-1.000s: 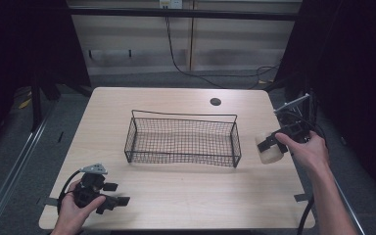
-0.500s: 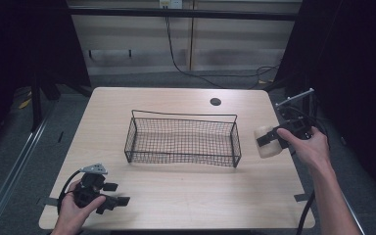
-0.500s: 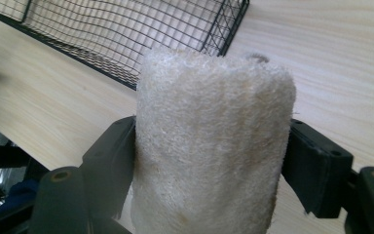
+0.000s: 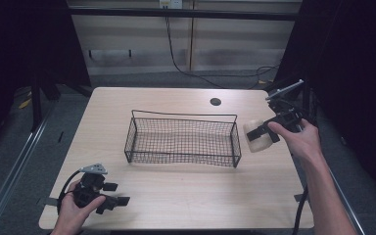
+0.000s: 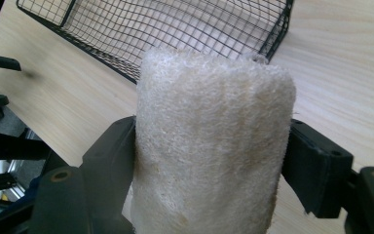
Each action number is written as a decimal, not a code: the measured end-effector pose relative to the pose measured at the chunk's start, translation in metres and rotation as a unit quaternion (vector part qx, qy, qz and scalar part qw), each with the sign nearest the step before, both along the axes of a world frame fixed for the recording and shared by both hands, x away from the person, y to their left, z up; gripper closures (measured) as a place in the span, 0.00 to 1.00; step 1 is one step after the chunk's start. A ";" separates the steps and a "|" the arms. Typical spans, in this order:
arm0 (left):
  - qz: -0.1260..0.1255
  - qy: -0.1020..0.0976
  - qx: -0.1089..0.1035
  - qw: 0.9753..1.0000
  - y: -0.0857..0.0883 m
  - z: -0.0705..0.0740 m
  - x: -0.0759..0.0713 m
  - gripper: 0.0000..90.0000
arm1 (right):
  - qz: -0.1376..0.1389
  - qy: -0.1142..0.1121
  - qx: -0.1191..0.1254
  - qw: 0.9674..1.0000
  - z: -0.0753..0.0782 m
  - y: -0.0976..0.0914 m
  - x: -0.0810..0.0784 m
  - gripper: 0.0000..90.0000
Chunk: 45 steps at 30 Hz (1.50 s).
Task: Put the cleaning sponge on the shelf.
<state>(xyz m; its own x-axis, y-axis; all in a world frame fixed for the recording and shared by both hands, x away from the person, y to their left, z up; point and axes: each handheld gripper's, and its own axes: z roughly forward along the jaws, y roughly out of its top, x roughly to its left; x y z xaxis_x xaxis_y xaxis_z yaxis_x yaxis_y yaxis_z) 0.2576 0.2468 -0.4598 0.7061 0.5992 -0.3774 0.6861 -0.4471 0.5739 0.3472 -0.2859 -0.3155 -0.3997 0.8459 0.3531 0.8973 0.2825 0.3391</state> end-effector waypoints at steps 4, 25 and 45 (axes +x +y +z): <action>-0.001 -0.002 -0.001 1.000 0.000 0.000 0.000 0.22 | 0.009 0.000 -0.003 1.000 0.003 0.009 0.004 0.29; 0.000 -0.002 -0.002 1.000 0.001 0.001 0.000 0.22 | 0.029 0.021 -0.032 0.999 -0.004 0.065 0.028 0.29; -0.001 -0.003 -0.003 1.000 0.001 0.001 0.000 0.22 | 0.016 0.042 -0.047 0.998 -0.029 0.093 0.041 0.29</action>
<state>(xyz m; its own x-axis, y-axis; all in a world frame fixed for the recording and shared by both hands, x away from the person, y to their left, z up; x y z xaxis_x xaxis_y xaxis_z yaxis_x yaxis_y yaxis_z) 0.2572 0.2476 -0.4588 0.7097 0.5952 -0.3768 0.6817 -0.4455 0.5804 0.3885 -0.1933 -0.3450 -0.3989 0.8644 0.3061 0.9118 0.3382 0.2331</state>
